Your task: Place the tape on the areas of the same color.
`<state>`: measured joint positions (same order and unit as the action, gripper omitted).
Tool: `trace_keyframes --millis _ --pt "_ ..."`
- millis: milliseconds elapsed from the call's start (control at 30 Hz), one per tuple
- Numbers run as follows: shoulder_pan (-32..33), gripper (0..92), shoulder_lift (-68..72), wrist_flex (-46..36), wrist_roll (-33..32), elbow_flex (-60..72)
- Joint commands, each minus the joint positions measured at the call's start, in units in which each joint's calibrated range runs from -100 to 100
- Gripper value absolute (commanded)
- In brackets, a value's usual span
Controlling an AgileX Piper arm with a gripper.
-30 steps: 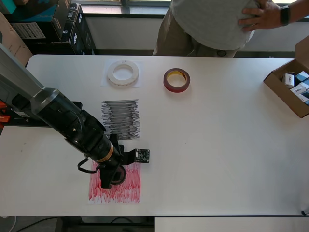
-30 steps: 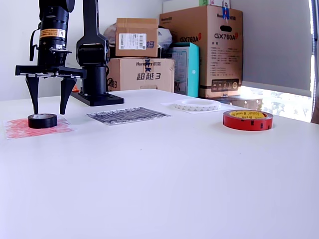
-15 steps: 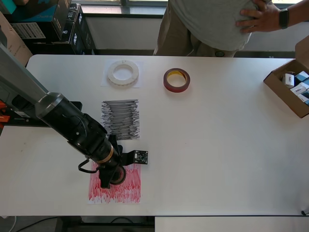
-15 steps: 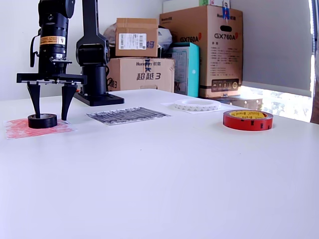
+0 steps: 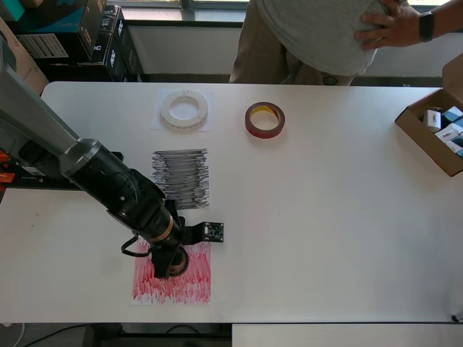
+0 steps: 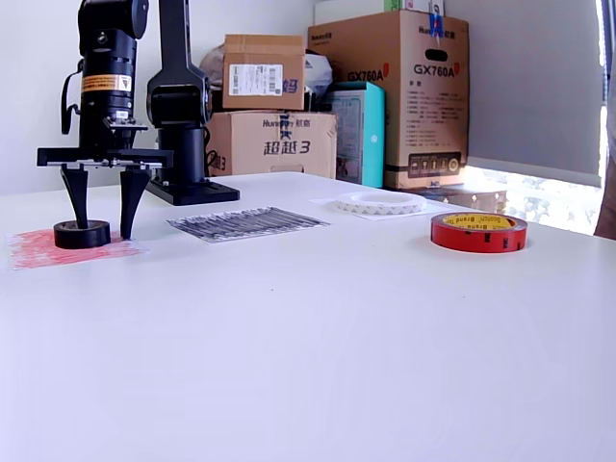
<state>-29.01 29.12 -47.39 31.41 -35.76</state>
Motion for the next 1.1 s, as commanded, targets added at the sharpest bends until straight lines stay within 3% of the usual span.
trace_keyframes --millis 0,133,533,667,767,1067 --pt "-0.2 35.1 -0.6 0.7 0.3 0.0" --pt "-0.3 0.8 -0.6 0.7 0.3 0.0" --pt "-2.2 0.0 -3.8 0.4 0.4 3.2" --pt "-1.8 0.0 -10.2 -6.3 0.3 6.1" --pt "2.0 0.0 -15.0 -11.5 0.0 6.6" --pt "19.0 0.0 -19.5 -11.8 -10.1 3.0"
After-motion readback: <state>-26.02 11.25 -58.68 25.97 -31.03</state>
